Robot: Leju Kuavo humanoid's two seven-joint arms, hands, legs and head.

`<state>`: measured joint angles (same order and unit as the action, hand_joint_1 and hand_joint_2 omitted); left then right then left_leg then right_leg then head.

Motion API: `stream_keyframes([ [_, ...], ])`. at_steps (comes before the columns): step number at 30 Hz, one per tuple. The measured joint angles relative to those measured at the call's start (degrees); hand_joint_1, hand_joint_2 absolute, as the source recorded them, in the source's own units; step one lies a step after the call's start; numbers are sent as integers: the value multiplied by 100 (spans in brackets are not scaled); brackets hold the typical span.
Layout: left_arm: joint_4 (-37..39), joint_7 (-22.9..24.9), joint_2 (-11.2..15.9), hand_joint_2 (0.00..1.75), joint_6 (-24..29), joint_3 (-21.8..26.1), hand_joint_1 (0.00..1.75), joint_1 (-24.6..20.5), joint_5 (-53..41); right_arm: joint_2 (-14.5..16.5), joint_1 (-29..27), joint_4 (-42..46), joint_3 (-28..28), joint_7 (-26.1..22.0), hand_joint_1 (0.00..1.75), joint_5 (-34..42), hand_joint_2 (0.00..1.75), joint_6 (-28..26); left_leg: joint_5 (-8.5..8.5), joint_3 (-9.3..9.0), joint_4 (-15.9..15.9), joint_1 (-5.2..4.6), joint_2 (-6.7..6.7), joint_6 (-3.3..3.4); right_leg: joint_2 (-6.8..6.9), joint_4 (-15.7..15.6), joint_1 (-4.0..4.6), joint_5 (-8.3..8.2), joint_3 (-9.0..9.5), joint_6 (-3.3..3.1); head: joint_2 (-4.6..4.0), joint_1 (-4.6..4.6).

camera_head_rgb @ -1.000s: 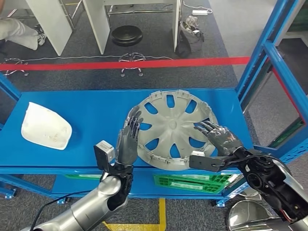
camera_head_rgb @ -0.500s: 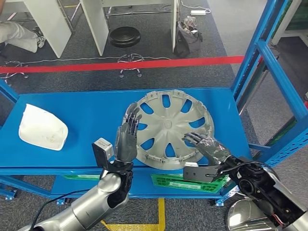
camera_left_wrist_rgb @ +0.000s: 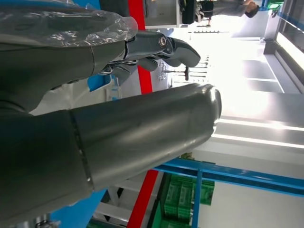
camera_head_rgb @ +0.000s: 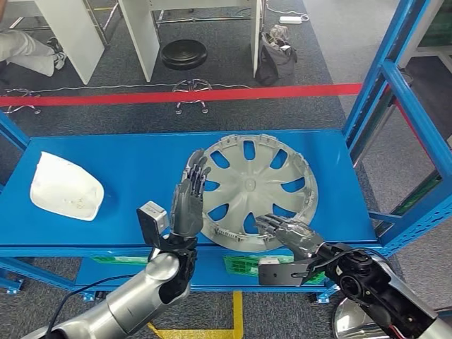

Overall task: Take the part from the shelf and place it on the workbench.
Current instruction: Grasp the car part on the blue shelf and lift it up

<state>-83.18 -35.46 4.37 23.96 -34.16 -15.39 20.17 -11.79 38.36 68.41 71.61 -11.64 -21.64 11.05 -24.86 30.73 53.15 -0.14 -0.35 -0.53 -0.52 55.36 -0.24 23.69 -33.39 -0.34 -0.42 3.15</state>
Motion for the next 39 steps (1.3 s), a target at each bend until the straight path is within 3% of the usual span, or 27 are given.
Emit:
stream_keyframes([
  [22, 12, -1, 15, 0, 185, -13, 0, -10, 39, 21, -54, -105, 137, 9, 0, 207, 175, 31, -1, -16, 1, -6, 1, 0, -1, -1, 3, 0, 15, 0, 0, 0],
  [39, 12, 7, 66, 0, 313, -13, 0, -1, 81, 21, -24, -787, 140, 128, 0, 122, 175, -357, -7, -53, 0, -6, 4, 1, -2, -5, 4, 1, 53, 2, 0, 1],
])
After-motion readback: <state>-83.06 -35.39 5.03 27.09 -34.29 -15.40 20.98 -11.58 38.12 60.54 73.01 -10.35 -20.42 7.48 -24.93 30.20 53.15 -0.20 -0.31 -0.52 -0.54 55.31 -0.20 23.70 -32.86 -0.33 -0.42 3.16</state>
